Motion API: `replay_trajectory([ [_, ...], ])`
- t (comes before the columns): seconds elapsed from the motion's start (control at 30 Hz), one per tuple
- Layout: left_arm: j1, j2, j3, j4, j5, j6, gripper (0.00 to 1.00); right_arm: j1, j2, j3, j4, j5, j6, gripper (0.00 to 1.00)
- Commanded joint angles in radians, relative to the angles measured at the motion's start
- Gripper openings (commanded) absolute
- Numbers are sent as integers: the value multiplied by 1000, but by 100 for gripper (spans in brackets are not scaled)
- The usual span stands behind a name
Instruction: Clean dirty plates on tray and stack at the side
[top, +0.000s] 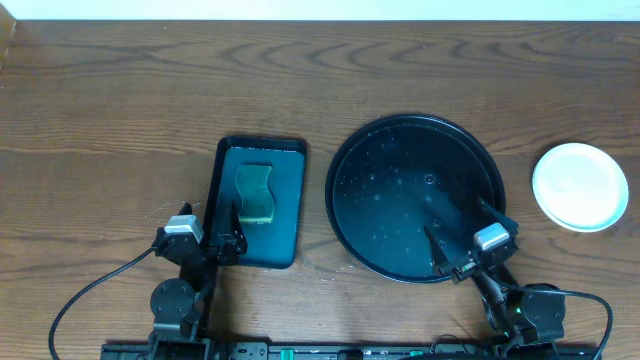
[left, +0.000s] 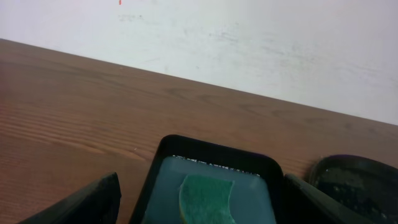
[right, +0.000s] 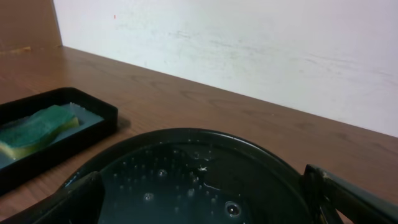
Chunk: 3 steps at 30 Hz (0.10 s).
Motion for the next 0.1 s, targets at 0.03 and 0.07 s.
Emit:
replay_trajectory([
  [0.03, 6, -5, -9, -49, -16, 17, 82, -2, -3, -2, -5, 3, -6, 99],
  [0.07, 6, -5, -9, -49, -17, 17, 82, -2, -3, -2, -5, 3, -6, 99],
])
